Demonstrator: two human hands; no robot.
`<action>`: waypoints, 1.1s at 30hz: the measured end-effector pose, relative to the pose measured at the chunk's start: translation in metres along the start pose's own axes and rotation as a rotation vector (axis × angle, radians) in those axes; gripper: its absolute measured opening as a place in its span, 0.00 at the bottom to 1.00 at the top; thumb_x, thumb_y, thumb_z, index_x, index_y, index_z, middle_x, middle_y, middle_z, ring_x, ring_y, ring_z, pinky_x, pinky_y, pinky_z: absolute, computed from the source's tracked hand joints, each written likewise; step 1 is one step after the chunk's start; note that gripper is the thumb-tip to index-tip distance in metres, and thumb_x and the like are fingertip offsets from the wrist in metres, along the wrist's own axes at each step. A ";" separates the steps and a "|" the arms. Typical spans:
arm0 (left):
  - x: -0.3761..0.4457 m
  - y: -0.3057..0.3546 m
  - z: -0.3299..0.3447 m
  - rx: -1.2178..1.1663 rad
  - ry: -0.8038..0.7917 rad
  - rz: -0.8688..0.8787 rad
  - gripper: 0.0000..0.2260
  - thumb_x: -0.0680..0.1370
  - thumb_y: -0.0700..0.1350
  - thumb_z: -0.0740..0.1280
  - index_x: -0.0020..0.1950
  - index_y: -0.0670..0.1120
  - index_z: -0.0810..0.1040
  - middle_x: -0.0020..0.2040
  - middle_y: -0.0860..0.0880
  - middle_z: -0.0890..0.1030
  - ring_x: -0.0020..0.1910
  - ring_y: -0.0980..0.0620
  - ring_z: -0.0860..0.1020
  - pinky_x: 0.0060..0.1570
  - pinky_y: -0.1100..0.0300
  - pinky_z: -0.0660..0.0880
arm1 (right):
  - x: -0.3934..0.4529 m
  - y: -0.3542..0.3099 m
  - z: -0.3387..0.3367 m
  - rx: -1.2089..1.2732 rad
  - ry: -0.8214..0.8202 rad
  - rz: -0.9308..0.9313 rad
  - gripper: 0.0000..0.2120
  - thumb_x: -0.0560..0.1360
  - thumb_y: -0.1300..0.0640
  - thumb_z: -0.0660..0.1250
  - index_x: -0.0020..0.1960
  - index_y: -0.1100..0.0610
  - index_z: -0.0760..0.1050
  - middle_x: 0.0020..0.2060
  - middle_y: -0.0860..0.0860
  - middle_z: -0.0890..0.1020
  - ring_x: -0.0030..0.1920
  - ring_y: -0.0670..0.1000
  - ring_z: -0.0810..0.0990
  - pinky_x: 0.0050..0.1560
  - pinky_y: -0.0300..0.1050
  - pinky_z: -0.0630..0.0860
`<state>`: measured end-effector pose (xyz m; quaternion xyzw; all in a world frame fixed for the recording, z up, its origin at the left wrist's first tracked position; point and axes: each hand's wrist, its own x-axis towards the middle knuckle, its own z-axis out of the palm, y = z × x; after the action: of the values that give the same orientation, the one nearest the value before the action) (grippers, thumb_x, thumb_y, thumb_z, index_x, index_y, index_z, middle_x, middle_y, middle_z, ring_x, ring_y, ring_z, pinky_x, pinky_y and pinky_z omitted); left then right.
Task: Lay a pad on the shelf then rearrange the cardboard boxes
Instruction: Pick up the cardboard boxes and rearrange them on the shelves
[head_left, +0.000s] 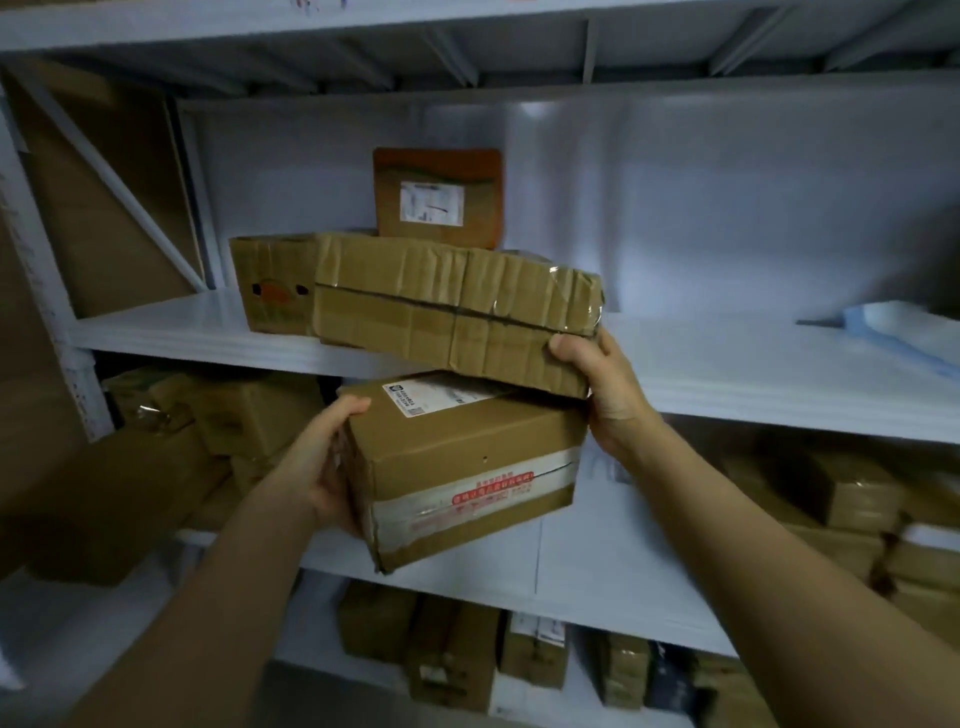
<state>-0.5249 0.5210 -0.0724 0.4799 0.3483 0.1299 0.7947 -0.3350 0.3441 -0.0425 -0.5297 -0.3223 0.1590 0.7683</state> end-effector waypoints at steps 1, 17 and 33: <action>0.002 -0.012 0.002 0.017 0.013 -0.017 0.19 0.70 0.58 0.67 0.56 0.50 0.76 0.57 0.37 0.76 0.54 0.34 0.72 0.59 0.35 0.63 | -0.011 0.009 -0.007 -0.033 0.017 0.036 0.39 0.55 0.47 0.75 0.65 0.54 0.71 0.57 0.54 0.81 0.56 0.54 0.80 0.52 0.46 0.78; 0.059 -0.152 0.093 0.114 -0.002 -0.247 0.37 0.57 0.58 0.76 0.64 0.50 0.72 0.62 0.41 0.74 0.64 0.30 0.68 0.62 0.28 0.58 | -0.095 0.078 -0.153 -0.445 0.171 0.322 0.44 0.59 0.56 0.79 0.68 0.53 0.59 0.60 0.52 0.73 0.59 0.53 0.75 0.49 0.44 0.79; 0.142 -0.229 0.283 -0.352 0.111 -0.213 0.21 0.74 0.53 0.68 0.64 0.50 0.69 0.46 0.43 0.77 0.47 0.38 0.74 0.61 0.28 0.63 | -0.048 0.104 -0.323 -0.742 0.805 0.302 0.56 0.57 0.46 0.78 0.76 0.58 0.50 0.69 0.57 0.65 0.68 0.60 0.68 0.65 0.56 0.70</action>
<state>-0.2595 0.2918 -0.2449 0.2865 0.4122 0.1302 0.8550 -0.1465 0.1266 -0.2279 -0.8232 0.0411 -0.0713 0.5618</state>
